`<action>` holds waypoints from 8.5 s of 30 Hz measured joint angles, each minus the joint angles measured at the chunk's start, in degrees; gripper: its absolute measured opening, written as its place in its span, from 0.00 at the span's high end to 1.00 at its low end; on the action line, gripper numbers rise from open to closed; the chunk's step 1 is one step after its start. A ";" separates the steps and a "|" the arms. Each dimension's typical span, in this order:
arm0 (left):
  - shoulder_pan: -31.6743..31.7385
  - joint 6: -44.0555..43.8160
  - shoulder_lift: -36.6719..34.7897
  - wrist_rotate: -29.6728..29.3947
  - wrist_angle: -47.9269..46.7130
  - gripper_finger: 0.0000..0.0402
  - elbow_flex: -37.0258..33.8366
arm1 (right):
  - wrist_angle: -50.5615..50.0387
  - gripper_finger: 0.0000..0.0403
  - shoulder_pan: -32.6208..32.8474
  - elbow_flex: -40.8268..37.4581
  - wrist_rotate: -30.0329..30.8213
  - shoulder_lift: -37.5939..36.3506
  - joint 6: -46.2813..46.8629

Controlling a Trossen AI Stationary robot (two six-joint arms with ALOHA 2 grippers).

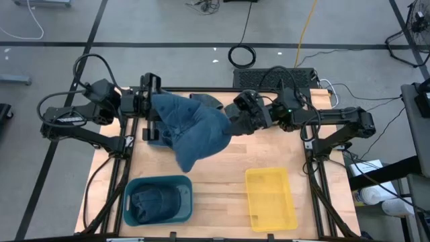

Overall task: Pick & Place hat
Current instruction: Put the right dark blue cap into the blue bin

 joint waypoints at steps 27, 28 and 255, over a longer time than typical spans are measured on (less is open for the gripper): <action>-0.02 -41.35 -4.03 -0.31 -5.73 0.52 -0.07 | 9.65 1.00 -4.31 0.00 -3.31 -1.81 -3.59; -0.02 -43.64 -4.47 -0.01 -5.84 0.50 -0.07 | 9.65 1.00 -4.63 0.00 -3.40 -1.92 -3.56; -59.36 -156.28 21.93 -26.71 -74.14 0.95 -0.04 | -34.57 0.51 -16.90 0.00 0.37 -8.48 -47.75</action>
